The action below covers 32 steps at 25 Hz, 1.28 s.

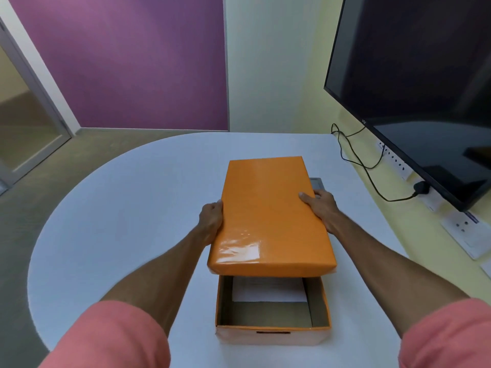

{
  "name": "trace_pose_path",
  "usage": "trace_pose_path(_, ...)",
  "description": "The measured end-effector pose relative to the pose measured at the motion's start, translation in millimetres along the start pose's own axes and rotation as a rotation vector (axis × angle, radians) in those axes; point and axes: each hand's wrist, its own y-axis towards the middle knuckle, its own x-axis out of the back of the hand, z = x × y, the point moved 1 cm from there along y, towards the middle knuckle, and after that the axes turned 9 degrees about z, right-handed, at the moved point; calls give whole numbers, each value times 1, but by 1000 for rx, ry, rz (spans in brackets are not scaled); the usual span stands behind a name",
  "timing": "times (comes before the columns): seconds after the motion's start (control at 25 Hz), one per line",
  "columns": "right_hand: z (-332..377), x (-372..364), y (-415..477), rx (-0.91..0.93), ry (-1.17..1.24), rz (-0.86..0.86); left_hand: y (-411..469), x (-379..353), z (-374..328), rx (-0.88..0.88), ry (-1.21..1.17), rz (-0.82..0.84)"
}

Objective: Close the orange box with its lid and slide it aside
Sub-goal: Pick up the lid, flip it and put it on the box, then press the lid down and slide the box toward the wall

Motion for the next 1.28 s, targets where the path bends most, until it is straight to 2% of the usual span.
trace_pose_path(0.4, -63, -5, -8, -74, 28, 76, -7, -14, 54, 34, 80, -48)
trace_pose_path(0.96, -98, -6, -40, -116, -7, 64, -29, -21, 96, -9, 114, -53)
trace_pose_path(1.04, -98, -9, -48, -115, -81, 46, -32, -20, 100, -6, 128, -42)
trace_pose_path(1.12, -97, -13, -56, -73, -286, 6, -40, -22, 100, -43, 227, -41)
trace_pose_path(1.2, -100, -20, -66, 20, -580, -18, -47, -22, 100, -187, 509, -93)
trace_pose_path(1.28, -103, -31, -83, 123, -832, 19, -54, -25, 101, -315, 859, -62)
